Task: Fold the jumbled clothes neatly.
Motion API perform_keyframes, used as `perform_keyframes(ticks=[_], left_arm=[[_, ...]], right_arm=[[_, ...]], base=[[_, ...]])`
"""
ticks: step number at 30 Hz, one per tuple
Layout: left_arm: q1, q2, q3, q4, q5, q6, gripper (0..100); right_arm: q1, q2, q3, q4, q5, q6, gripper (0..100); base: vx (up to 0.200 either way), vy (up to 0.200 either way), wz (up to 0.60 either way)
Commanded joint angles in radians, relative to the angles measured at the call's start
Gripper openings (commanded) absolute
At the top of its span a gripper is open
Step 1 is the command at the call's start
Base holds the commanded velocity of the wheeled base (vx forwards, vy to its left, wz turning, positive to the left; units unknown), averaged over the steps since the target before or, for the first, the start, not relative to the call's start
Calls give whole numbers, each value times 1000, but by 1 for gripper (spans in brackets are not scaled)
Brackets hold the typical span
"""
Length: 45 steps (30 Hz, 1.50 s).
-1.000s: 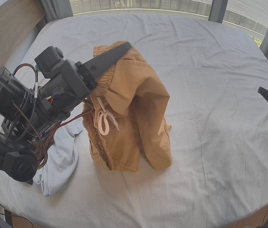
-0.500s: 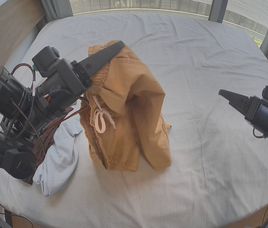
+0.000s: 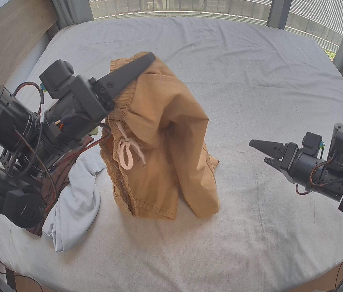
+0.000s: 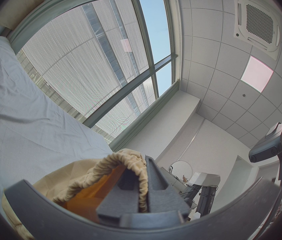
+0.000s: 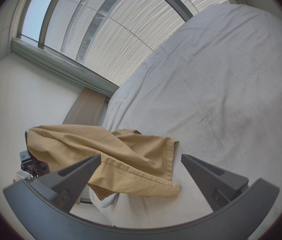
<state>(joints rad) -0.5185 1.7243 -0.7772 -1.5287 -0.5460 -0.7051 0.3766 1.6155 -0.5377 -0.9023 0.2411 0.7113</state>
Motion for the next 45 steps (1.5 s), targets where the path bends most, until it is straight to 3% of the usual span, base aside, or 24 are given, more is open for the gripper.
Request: perform_keyframes(ticks=[1,12,28,35,45], left_arm=[[17,1,-2,-2,0,1,0],[49,1,-7,-7,-17,-1,0],[64,3,-11,-7,-17,-1,0],[68,1,-16,-7,-17,-1,0],[87,15,-16,-8,-19,-1,0]], right_arm=[[18,127,22,-55,-2,11,100],[68,230,30,-95,0,135,100],[117,414,25,-110,1,186,100],[134,526,22,-277,0,238,100],[140,593,-1,-391,3,247,100]], base=[[0,0,0],[0,0,0],[0,0,0],[0,0,0],[0,0,0]])
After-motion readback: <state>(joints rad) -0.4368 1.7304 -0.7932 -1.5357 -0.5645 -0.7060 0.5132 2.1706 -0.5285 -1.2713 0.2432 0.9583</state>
